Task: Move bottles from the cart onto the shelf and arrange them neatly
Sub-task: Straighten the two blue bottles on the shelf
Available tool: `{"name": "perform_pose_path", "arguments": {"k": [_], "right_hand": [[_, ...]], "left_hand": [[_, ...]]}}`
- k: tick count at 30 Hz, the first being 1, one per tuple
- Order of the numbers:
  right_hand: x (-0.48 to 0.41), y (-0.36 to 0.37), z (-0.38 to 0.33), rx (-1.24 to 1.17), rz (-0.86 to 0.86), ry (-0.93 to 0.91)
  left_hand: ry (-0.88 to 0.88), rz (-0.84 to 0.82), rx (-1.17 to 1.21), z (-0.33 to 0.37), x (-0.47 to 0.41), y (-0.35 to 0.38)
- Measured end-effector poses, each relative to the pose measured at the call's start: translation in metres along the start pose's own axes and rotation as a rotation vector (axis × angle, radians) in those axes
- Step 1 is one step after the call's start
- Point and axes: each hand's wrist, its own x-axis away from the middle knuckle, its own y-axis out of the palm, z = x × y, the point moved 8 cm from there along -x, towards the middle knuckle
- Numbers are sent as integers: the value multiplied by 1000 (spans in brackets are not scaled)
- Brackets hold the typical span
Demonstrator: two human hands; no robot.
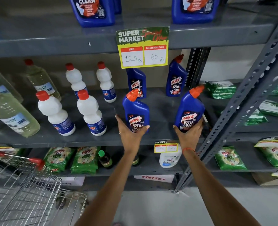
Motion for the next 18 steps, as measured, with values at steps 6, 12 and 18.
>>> {"name": "perform_pose_path", "arguments": {"k": [6,12,18], "right_hand": [[3,2,0,2,2,9],[2,1,4,14,10,25],[4,0,4,23,41,24]], "left_hand": [[-9,236,-114,12,23,32],[-62,358,-122,5,17,34],[-66,355,-135,5,17,34]]}}
